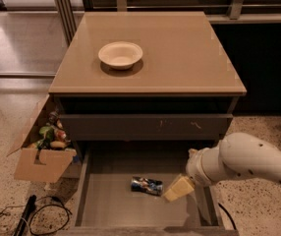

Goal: Pick redbull can from middle drawer and place on counter

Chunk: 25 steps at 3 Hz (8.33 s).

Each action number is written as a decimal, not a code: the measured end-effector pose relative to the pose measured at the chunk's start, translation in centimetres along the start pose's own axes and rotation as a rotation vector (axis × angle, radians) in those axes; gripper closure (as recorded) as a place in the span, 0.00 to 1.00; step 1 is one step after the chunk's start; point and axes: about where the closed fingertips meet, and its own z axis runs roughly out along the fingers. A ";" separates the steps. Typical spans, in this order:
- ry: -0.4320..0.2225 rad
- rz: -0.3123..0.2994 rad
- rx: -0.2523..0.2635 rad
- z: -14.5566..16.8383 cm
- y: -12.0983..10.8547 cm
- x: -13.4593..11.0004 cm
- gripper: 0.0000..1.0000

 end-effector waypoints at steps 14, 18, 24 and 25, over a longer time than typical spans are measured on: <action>-0.211 -0.088 -0.048 25.8 -3.8 5.2 1.00; -0.300 -0.267 -0.026 14.7 -0.7 0.4 1.00; -0.393 -0.441 0.026 -8.1 -5.3 -12.0 1.00; -0.406 -0.477 0.035 -10.4 -7.7 -15.5 1.00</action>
Offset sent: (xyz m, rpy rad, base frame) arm 0.0347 0.0172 -0.0947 0.0668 -0.0884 -0.0796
